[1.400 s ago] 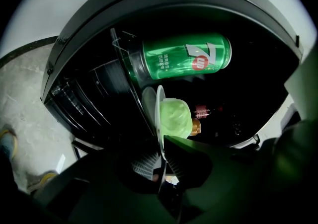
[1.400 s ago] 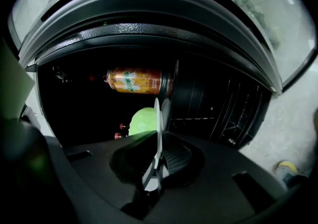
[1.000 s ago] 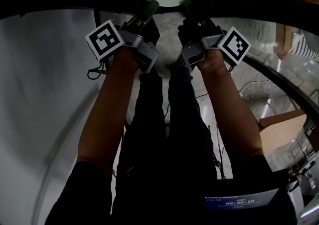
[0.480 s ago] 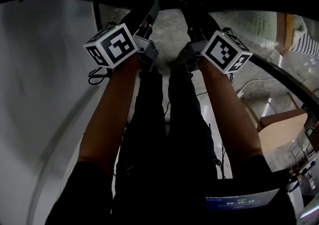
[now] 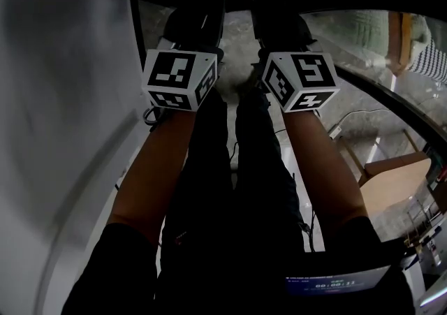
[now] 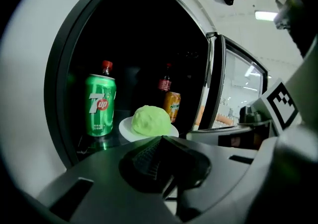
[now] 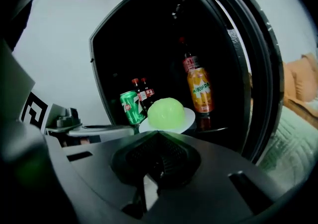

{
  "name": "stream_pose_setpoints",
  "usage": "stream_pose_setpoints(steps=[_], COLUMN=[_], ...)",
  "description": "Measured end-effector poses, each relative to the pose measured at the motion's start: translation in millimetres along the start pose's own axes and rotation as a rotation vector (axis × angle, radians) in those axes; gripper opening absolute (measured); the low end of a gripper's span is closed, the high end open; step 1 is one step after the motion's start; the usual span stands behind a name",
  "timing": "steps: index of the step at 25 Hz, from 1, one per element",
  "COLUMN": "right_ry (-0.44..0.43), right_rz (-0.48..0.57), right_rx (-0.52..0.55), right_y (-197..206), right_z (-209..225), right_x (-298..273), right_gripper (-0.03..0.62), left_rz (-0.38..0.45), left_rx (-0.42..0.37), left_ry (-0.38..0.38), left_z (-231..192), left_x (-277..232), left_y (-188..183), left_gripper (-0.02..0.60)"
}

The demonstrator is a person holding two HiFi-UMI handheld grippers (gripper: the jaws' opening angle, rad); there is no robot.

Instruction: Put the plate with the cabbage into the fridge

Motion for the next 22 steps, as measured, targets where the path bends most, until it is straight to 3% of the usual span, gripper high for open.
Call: stream_pose_setpoints(steps=[10, 22], right_ry=[0.011, 0.027], right_rz=[0.009, 0.001], right_rx=[0.088, 0.115], right_y=[1.8, 7.5], right_z=[-1.4, 3.3], right_x=[-11.6, -19.9], right_gripper=[0.006, 0.006], left_rz=[0.005, -0.026], left_rx=[-0.129, -0.127], left_ry=[-0.022, -0.045], left_z=[3.4, -3.9], left_x=[-6.8, -16.0], left_y=[0.4, 9.2], left_gripper=[0.003, 0.003])
Point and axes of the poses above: the fingertips, and each gripper's own axes: x backward along the fingers, z to its right, y out of its underside, the point moved 5 cm from there along x, backward along the fingers, and after that the axes turned 2 degrees about z, right-handed, at the moved point
